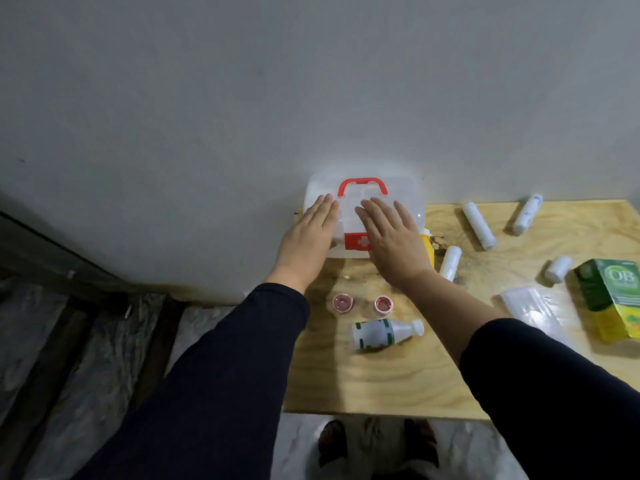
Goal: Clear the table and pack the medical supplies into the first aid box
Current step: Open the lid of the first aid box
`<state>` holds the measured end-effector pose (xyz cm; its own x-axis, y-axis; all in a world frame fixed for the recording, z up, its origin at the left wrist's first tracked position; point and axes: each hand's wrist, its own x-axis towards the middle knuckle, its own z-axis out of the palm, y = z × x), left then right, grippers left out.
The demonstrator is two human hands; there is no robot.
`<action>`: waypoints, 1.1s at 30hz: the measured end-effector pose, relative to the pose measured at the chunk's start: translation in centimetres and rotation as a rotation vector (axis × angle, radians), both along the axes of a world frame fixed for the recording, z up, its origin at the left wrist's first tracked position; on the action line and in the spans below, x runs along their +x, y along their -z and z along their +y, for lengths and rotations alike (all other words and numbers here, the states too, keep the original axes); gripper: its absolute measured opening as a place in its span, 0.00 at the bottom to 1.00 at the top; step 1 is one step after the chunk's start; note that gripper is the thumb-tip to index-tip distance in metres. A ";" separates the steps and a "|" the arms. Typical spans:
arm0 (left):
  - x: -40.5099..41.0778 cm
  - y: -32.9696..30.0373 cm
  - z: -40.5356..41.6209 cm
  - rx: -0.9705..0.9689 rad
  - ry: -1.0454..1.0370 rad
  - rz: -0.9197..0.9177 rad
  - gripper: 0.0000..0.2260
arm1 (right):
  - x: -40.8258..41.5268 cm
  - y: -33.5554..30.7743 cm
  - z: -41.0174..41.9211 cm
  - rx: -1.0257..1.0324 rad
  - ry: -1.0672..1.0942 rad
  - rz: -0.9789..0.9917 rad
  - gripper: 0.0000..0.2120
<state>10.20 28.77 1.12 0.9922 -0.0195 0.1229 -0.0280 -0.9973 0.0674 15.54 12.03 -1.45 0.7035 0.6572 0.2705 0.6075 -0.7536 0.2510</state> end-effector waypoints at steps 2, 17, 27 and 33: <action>0.1 0.0 0.3 0.003 0.028 -0.003 0.32 | -0.5 -0.4 -0.1 0.023 -0.015 0.020 0.34; 0.1 -4.3 1.8 0.031 0.126 -0.110 0.27 | -2.1 -5.5 -0.6 0.501 -0.001 -0.020 0.13; 3.4 -8.3 2.3 -0.056 0.074 -0.178 0.18 | -1.6 -6.1 -2.1 0.605 0.532 0.331 0.29; 4.7 -9.2 2.4 -0.029 0.103 -0.216 0.18 | 0.7 -3.2 -1.3 0.464 0.594 0.699 0.42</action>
<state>14.87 31.18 10.32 0.9358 -0.1124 0.3341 -0.1460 -0.9863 0.0772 16.19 10.70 1.77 0.9789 0.0863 -0.1855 0.0032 -0.9130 -0.4080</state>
